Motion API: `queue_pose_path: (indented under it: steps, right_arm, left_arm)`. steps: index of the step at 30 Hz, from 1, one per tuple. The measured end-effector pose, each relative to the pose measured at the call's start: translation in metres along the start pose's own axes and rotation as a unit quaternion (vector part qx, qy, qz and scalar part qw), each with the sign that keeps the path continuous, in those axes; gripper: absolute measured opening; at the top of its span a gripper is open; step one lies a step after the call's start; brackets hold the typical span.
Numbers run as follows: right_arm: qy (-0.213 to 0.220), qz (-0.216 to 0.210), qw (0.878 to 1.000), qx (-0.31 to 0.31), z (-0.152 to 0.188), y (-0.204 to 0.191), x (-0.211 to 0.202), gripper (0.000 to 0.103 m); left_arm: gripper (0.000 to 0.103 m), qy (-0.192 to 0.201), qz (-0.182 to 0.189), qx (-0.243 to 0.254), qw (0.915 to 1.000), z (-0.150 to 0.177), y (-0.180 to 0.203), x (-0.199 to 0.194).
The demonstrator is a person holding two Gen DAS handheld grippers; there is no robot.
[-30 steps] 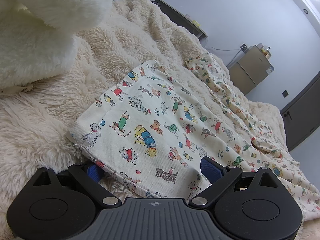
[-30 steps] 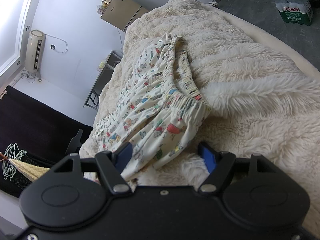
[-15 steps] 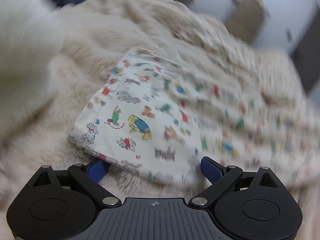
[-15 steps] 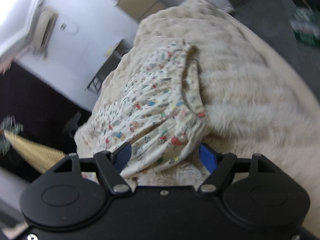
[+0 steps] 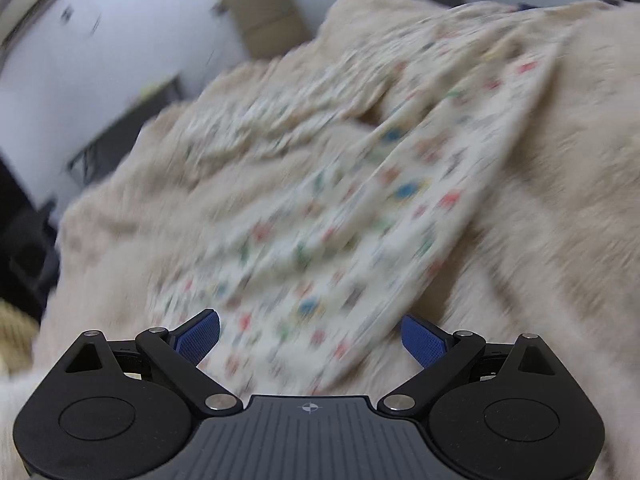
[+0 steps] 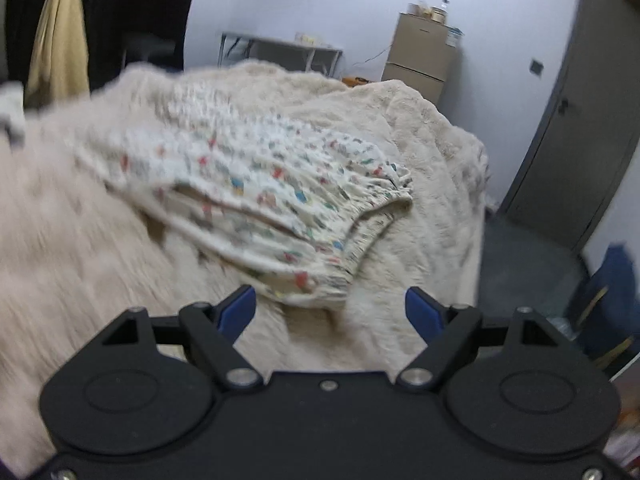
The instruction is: Fold clothes
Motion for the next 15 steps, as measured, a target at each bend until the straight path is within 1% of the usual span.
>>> queue_pose_path:
  steps: [2, 4, 6, 10, 12, 15]
  right_arm:
    - [0.011, 0.016, 0.997, -0.074, 0.004, -0.016, 0.007, 0.078]
    - [0.028, 0.033, 0.989, -0.141, 0.007, -0.03, 0.018, 0.077]
    - [0.032, 0.038, 0.984, -0.169, 0.008, -0.035, 0.029, 0.075]
    - [0.049, 0.046, 0.976, -0.207, 0.009, -0.042, 0.048, 0.075]
    - [0.066, 0.048, 0.969, -0.232, 0.01, -0.046, 0.054, 0.075]
    - [0.1, 0.053, 0.954, -0.277, 0.006, -0.052, 0.062, 0.075]
  left_arm:
    - [0.095, 0.021, 0.005, 0.024, 0.9995, -0.009, 0.013, 0.003]
    - [0.095, 0.027, -0.004, 0.045, 0.9986, -0.014, 0.021, 0.009]
    - [0.095, 0.022, -0.019, 0.062, 0.9977, -0.017, 0.024, 0.015]
    - [0.096, 0.012, -0.05, 0.094, 0.9942, -0.023, 0.03, 0.026]
    - [0.096, 0.007, -0.065, 0.11, 0.9918, -0.026, 0.032, 0.032]
    - [0.096, 0.004, -0.1, 0.129, 0.9865, -0.029, 0.03, 0.037]
Point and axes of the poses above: each gripper's, at about its wrist camera, not at the fingertips, and x roughly the way its jaws point, y to its right, z to its underside, the point moved 5 cm from there along x, roughly the way its jaws point, and after that the axes turned 9 degrees about z, right-handed, at the moved point
